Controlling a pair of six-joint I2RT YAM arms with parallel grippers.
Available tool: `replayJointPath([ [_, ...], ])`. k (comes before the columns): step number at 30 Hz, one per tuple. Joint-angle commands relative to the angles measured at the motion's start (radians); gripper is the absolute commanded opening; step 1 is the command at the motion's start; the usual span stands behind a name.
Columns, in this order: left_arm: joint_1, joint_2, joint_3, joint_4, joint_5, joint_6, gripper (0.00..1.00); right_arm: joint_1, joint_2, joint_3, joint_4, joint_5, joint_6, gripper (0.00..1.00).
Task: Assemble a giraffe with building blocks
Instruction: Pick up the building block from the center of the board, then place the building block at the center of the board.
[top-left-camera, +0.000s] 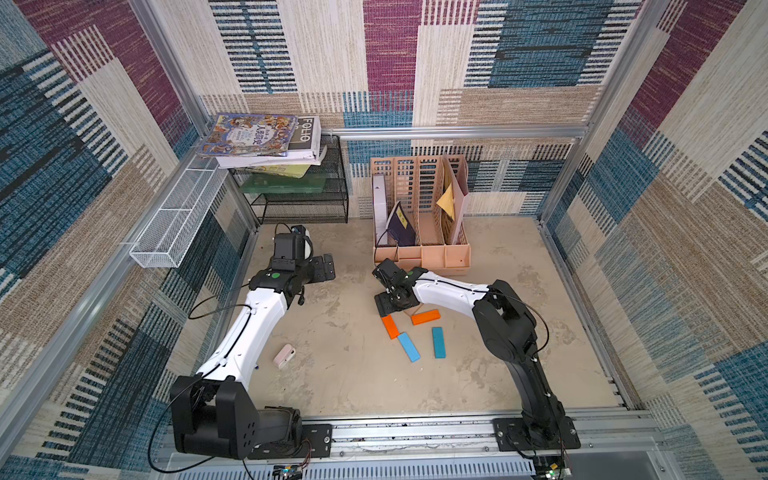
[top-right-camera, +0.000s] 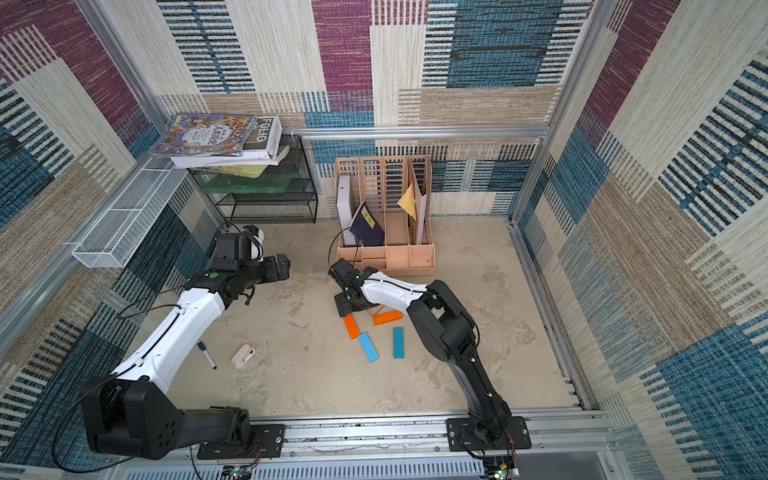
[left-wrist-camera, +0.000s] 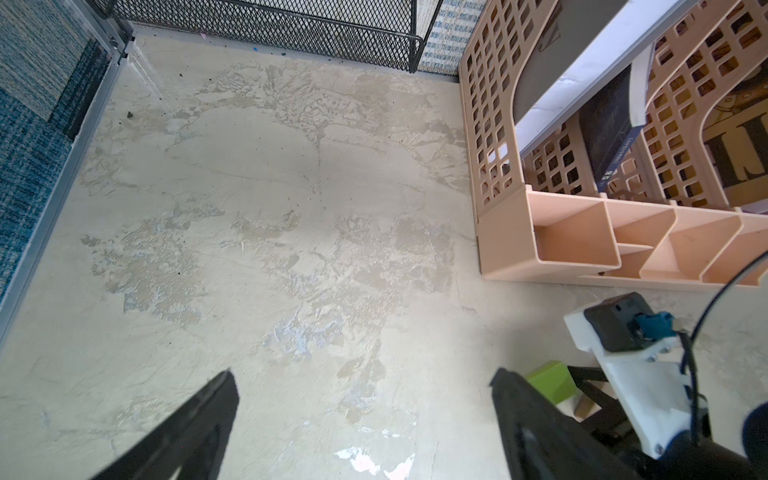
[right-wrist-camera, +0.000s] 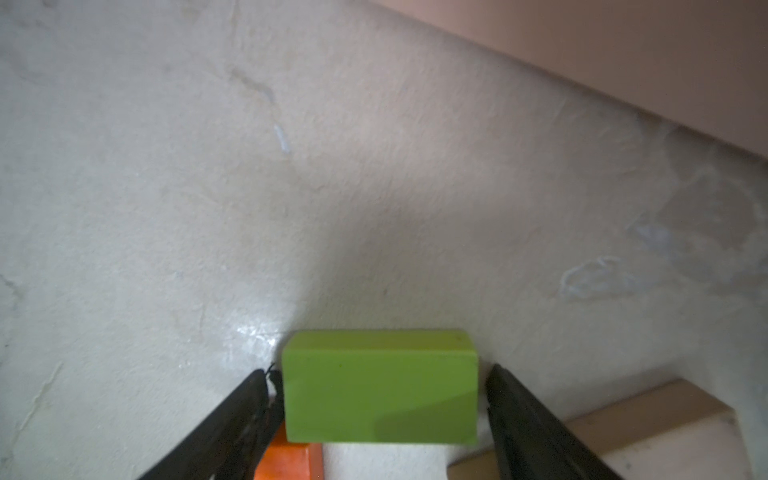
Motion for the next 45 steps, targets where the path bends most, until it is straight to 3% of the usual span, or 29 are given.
replayJointPath([
  [1, 0.001, 0.003, 0.005, 0.01, 0.011, -0.003, 0.99, 0.004, 0.009, 0.003, -0.016, 0.017, 0.011, 0.7],
  [4, 0.001, 0.003, 0.005, 0.01, 0.012, -0.003, 0.99, 0.001, 0.005, -0.001, -0.021, 0.035, 0.028, 0.57],
  [6, 0.001, 0.005, 0.006, 0.01, 0.013, -0.003, 0.99, -0.006, -0.002, -0.004, -0.024, 0.048, 0.049, 0.55],
  [21, 0.001, 0.013, 0.014, 0.01, 0.022, 0.0, 0.99, -0.065, 0.036, -0.007, -0.06, 0.118, 0.184, 0.55],
  [29, 0.001, 0.021, 0.019, 0.01, 0.027, -0.003, 0.99, -0.071, 0.073, 0.044, -0.088, 0.18, 0.187, 0.56],
  [45, 0.001, 0.03, 0.028, 0.004, 0.033, 0.0, 0.99, -0.075, 0.076, 0.046, -0.086, 0.186, 0.188, 0.57],
])
